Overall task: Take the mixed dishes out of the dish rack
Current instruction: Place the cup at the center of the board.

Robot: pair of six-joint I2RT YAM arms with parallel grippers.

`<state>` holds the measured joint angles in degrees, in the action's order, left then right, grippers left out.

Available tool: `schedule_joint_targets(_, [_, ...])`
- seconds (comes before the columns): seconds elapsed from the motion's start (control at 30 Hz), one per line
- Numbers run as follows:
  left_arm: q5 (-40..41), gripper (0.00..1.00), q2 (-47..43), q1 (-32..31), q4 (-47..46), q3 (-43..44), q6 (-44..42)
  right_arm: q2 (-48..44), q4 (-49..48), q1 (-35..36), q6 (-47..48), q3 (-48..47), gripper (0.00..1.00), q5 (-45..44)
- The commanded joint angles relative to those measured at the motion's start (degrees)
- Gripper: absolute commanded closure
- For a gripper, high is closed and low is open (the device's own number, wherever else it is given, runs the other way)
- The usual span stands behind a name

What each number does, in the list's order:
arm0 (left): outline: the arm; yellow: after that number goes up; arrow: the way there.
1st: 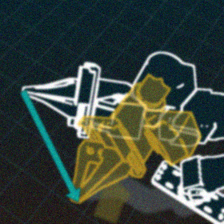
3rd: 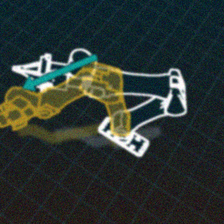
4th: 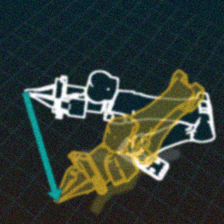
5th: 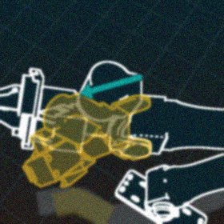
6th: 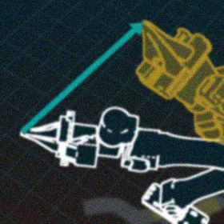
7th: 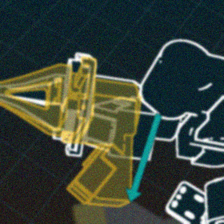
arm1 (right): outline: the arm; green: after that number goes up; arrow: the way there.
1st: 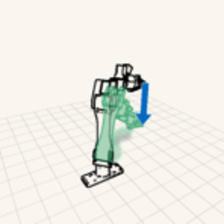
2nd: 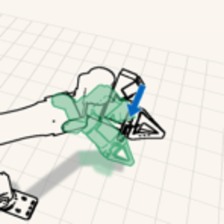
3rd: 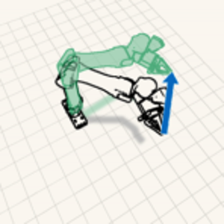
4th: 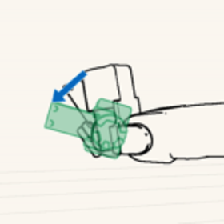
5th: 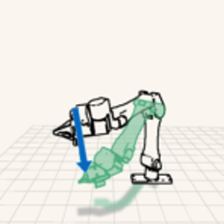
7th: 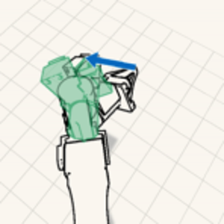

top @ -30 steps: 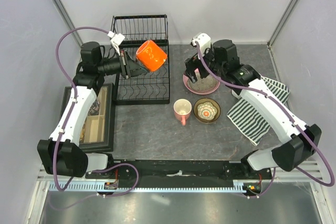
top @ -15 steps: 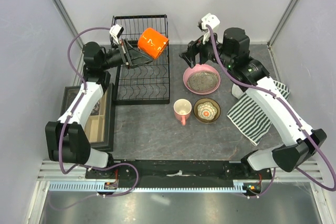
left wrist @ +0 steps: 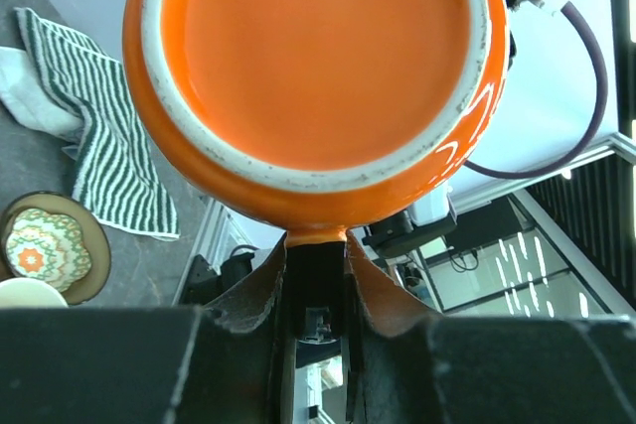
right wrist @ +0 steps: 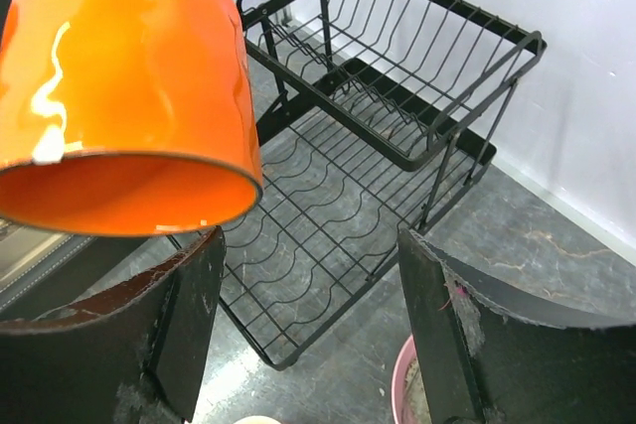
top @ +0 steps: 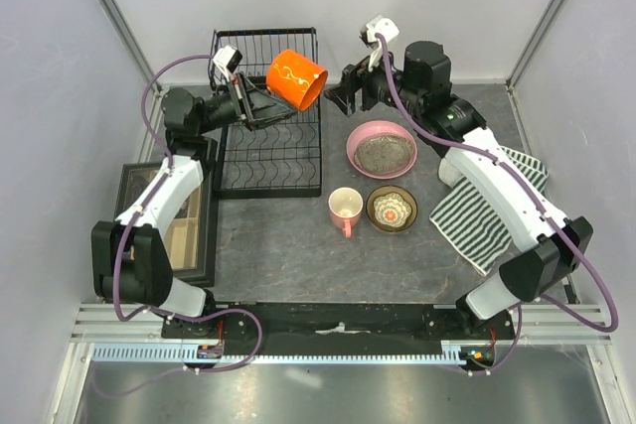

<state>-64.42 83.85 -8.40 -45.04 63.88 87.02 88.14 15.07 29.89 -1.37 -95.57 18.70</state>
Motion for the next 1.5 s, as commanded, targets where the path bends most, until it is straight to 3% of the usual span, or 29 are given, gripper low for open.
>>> schedule_joint_targets(0.0, [2.55, 0.98, -0.36, -0.91, -8.13, -0.42, 4.29, 0.80, -3.20, 0.43, -1.45, -4.80, 0.23, 2.48])
schedule_joint_targets(0.6, [6.68, 0.98, 1.22, -4.43, -17.28, -3.06, 12.29, 4.76, -5.93, 1.14, -6.37, -7.17, 0.30, 6.79])
schedule_joint_targets(1.0, [8.17, 0.99, 0.96, -7.68, -21.93, -4.37, 17.65, 8.36, -5.40, 2.89, -6.02, -10.60, 0.44, 7.93])
schedule_joint_targets(1.3, [8.26, 0.98, 0.79, -8.21, -21.41, -5.16, 17.13, 7.93, -5.14, 2.98, -5.32, -10.16, 0.75, 8.37])
schedule_joint_targets(1.47, [8.17, 0.99, 0.44, -8.21, -20.45, -5.87, 16.51, 7.66, -5.05, 2.89, -5.14, -10.08, 1.00, 8.28])
